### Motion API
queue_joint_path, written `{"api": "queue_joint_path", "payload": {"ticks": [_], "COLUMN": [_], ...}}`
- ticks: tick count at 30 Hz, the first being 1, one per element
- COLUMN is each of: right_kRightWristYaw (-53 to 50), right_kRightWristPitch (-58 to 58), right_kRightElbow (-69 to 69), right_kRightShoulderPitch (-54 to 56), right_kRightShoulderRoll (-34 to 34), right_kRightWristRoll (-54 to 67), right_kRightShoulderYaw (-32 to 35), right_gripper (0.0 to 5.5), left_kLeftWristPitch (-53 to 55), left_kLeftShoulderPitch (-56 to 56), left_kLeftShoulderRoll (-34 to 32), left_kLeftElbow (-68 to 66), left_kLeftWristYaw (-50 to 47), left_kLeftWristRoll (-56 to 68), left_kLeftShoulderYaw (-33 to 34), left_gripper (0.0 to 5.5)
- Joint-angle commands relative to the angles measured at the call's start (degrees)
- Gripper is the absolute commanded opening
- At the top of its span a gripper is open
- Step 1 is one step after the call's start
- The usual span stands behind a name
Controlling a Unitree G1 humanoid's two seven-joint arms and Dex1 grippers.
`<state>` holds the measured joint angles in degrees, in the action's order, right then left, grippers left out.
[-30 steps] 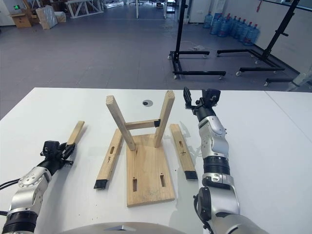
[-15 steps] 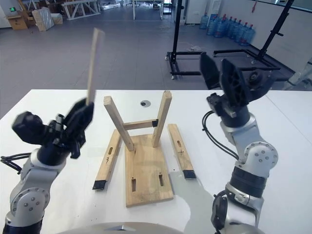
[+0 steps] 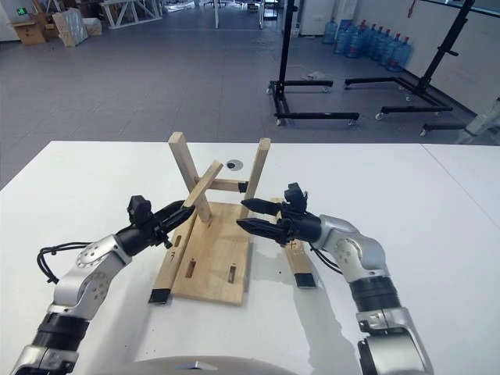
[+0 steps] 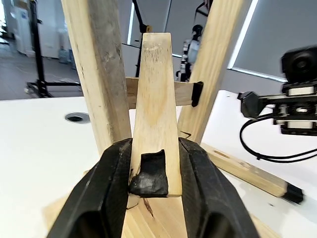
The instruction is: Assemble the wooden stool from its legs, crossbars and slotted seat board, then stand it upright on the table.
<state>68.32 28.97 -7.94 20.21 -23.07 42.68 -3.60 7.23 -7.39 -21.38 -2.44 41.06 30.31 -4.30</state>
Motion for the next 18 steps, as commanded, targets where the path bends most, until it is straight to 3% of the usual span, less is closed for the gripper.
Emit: {"api": "queue_joint_path", "payload": {"ticks": [1, 7, 13, 18], "right_kRightWristYaw": [-1.8, -7.4, -24.9, -35.3], "right_kRightWristPitch": [-3.4, -3.7, 11.5, 15.9], "right_kRightElbow": [-2.6, -1.9, 6.3, 8.8], "right_kRightShoulderPitch": [2.8, 2.8, 1.7, 3.2], "right_kRightShoulderRoll": [3.3, 7.0, 15.9, 21.2], "right_kRightWristRoll": [-3.3, -2.2, 14.5, 20.9], "right_kRightShoulderYaw": [0.0, 4.4, 12.0, 13.9], "right_gripper": [4.50, 4.50, 4.50, 4.50], "left_kLeftWristPitch": [-2.5, -6.9, -18.2, -24.8], "left_kLeftShoulderPitch": [-2.1, 0.9, 1.8, 1.8], "left_kLeftShoulderRoll": [3.1, 5.4, 5.4, 4.7], "left_kLeftElbow": [1.1, 9.2, 11.1, 7.0], "left_kLeftWristYaw": [0.9, -2.8, -8.4, -11.0], "left_kLeftWristRoll": [-0.9, -4.5, -19.5, -28.2], "left_kLeftShoulderYaw": [0.4, 2.2, -0.3, -2.1], "left_gripper": [1.27, 1.27, 1.27, 1.27]}}
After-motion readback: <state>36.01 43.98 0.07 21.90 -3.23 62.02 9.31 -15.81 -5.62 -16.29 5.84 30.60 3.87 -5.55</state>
